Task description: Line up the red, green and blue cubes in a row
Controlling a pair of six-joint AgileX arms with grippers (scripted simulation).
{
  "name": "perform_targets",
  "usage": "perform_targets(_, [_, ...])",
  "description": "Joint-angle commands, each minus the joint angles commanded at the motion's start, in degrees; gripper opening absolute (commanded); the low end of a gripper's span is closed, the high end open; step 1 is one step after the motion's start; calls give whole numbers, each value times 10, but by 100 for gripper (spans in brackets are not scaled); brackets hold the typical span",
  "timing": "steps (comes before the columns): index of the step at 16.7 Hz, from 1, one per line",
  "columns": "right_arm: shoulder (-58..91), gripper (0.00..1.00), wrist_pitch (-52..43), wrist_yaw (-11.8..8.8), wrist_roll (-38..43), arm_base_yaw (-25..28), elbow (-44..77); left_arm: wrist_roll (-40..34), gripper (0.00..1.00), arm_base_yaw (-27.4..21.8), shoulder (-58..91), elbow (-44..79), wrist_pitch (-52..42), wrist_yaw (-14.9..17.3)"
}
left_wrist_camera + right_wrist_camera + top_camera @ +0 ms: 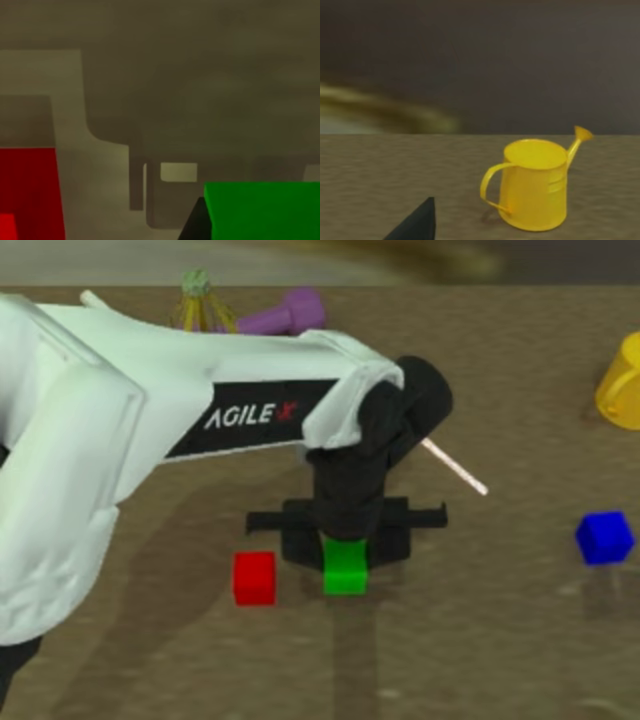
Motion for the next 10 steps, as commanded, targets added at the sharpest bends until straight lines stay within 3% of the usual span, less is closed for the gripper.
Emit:
perform_targets(2, [0,100,0,0,0,0,0,0,0,0,0,0,0,0])
perform_targets(10, [0,100,0,0,0,0,0,0,60,0,0,0,0,0])
